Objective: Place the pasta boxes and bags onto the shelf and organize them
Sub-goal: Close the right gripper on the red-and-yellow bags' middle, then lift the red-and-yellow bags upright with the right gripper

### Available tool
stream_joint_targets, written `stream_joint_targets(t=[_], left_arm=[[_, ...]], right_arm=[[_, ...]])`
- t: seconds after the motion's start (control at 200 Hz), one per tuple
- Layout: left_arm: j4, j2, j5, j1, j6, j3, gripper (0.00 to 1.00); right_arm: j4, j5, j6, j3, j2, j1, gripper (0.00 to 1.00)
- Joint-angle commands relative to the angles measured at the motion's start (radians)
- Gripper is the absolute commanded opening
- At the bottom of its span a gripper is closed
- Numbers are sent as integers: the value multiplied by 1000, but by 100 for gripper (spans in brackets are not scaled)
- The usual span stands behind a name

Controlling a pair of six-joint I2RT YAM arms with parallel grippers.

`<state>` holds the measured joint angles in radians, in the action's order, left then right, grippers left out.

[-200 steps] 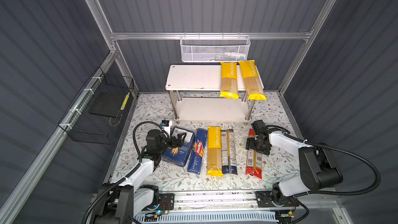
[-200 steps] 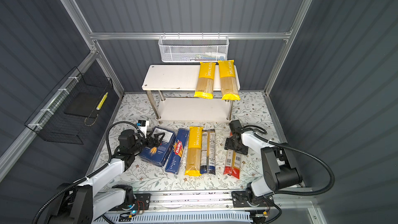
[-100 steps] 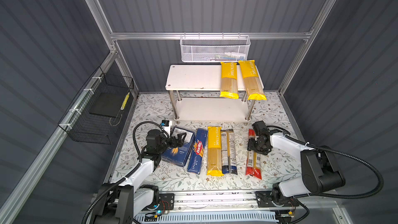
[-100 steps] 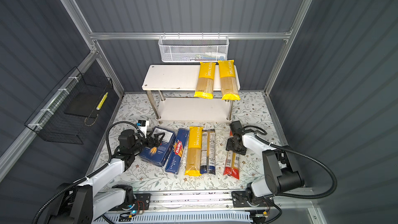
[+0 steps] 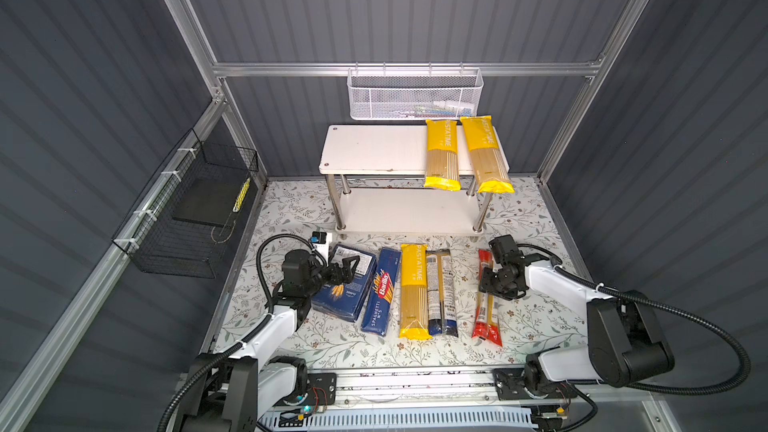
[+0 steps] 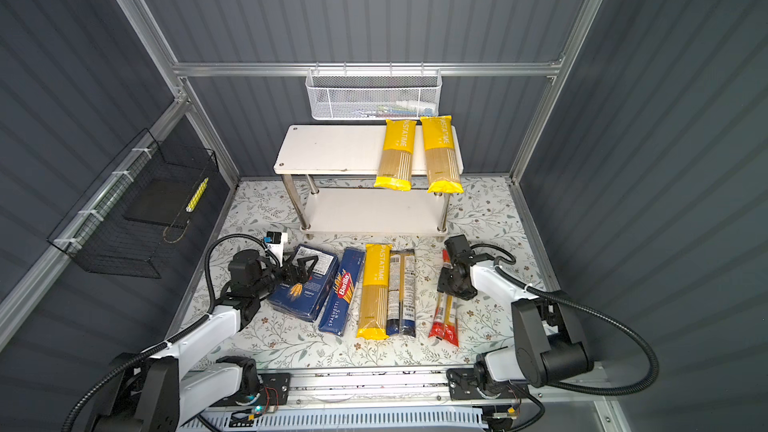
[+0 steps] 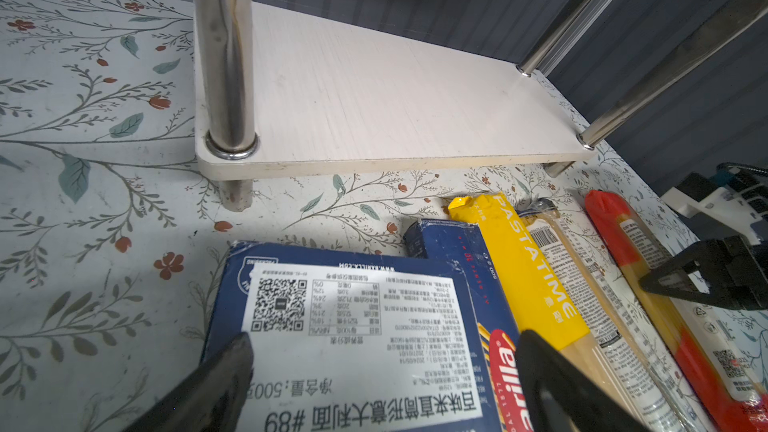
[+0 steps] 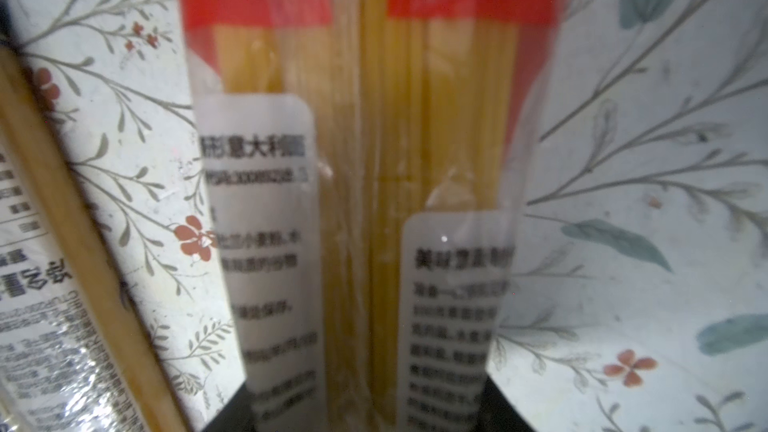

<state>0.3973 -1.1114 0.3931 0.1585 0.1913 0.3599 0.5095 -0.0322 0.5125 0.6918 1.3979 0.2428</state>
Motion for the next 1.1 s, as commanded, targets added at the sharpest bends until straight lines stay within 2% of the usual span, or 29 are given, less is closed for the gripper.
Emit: stream_joint_targets(t=[0.0,0.375,0.79,1.091], left_arm=[[-3,3,-1,7,-11,19,99],[-5,2,-1,7,-11,20,99],[-5,2,-1,7,-12,20,99],[-5,0,-1,7,-12,21,99]], right_arm=[[-32,-44,13,-16,-33,1,49],[-100,-114,29,-51,-211,1,35],[-57,-243,48,6,-352,4,23],[-20,-244,67,101,-416,119,22]])
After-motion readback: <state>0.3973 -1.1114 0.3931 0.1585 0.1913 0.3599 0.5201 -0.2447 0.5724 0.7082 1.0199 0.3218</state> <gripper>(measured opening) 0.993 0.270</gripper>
